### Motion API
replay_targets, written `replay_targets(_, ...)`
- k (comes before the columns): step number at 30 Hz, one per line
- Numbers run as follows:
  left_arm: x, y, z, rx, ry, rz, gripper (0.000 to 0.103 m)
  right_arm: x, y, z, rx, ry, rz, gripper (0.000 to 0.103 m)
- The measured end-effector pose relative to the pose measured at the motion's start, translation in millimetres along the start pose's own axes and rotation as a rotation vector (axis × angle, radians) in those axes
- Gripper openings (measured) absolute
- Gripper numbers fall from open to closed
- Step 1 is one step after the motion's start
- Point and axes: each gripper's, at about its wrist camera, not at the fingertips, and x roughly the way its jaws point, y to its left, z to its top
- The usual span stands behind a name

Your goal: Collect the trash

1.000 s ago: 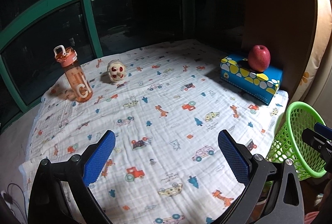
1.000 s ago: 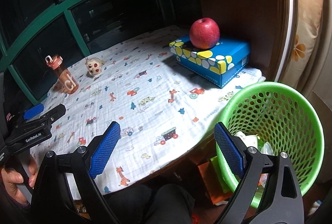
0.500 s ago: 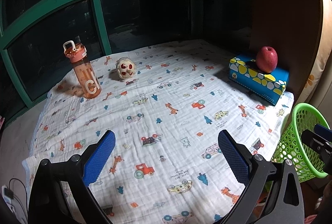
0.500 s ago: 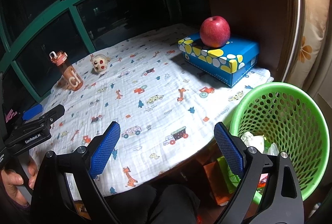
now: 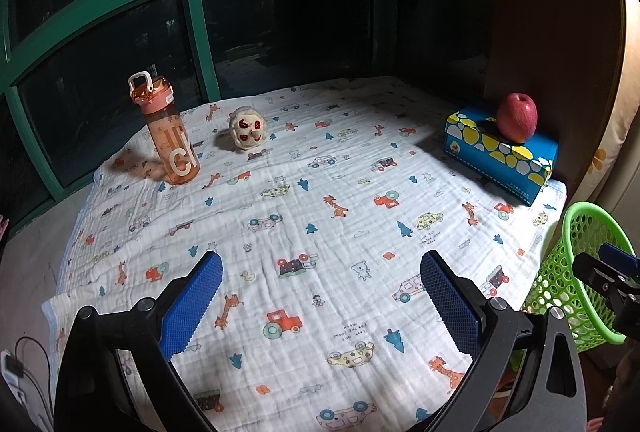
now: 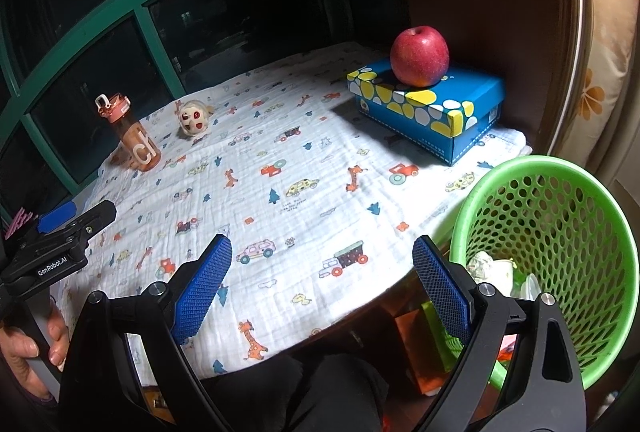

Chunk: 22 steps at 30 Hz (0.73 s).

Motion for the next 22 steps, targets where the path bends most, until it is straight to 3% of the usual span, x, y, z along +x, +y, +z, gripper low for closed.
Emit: replay_targets(22,1.2,1.3,-3.0,-0.013,0.012,0.004,0.096,5.3,0.4,-3.6,0.005,0.012,0.015,0.091)
